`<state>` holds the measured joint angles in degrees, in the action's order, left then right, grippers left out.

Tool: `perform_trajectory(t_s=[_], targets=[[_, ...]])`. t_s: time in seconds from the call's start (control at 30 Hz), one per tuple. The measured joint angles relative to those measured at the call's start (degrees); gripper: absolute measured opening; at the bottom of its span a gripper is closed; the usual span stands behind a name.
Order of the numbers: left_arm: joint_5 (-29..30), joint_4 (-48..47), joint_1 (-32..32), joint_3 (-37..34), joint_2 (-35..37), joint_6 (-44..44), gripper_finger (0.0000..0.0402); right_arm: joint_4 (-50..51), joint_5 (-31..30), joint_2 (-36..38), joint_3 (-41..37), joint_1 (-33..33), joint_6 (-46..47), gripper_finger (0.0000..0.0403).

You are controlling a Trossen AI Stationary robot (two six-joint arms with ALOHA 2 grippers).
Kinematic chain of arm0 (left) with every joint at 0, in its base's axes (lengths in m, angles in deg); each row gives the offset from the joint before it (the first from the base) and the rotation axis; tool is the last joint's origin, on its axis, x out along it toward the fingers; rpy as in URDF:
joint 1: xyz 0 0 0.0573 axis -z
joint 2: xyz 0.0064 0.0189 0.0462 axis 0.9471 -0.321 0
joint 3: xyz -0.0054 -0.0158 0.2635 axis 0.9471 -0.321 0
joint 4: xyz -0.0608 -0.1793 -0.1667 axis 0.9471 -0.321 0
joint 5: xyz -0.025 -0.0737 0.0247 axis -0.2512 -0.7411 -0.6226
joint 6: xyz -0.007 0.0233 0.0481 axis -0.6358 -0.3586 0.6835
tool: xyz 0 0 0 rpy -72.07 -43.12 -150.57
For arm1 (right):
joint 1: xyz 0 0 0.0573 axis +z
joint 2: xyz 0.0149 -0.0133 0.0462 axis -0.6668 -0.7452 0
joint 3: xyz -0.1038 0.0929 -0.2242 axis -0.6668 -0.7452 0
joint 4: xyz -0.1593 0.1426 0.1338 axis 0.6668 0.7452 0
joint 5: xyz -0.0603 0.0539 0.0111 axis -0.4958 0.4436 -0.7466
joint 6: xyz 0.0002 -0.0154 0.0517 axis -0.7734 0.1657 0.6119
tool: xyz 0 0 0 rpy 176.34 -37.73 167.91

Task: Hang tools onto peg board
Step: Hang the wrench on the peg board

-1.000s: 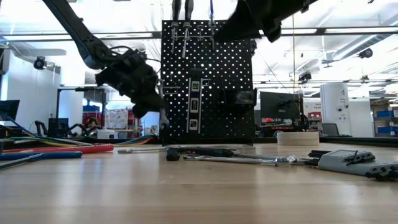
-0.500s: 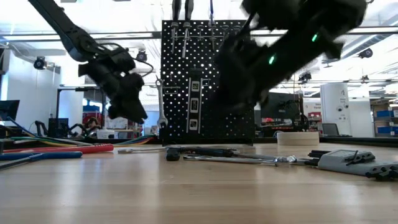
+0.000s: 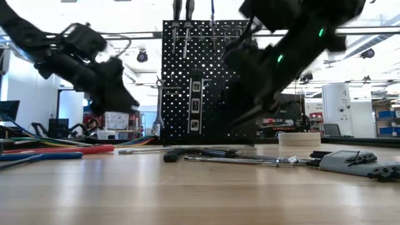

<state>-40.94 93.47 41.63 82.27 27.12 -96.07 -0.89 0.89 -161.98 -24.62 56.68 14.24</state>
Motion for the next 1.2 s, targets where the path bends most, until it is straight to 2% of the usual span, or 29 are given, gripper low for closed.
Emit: perform_trajectory(t_s=[0.17, 0.33, 0.53, 0.97, 1.2], targets=[[4.94, 14.13, 10.17, -2.29, 0.99, -2.15, 0.0154, 16.37, -0.17, 6.22, -0.05, 0.23, 6.05, 0.0143], [14.74, 18.8, 19.6, -1.87, 0.77, 1.14, 0.0154, 14.71, 1.39, 5.27, 0.08, -0.25, 7.15, 0.0139], [21.87, 20.61, 27.11, -1.83, -0.04, 3.59, 0.0154, 14.79, 1.26, 2.21, 2.01, -0.85, 6.49, 0.0133], [23.34, 20.69, 28.52, -1.94, -1.79, 2.57, 0.0154, 14.37, 3.12, -3.64, 3.92, -3.19, -2.18, 0.0106], [23.46, 23.27, 28.52, -1.94, -5.76, 1.74, 0.0154, 14.62, 8.47, -4.09, 4.47, -5.88, -8.53, 0.0078]])
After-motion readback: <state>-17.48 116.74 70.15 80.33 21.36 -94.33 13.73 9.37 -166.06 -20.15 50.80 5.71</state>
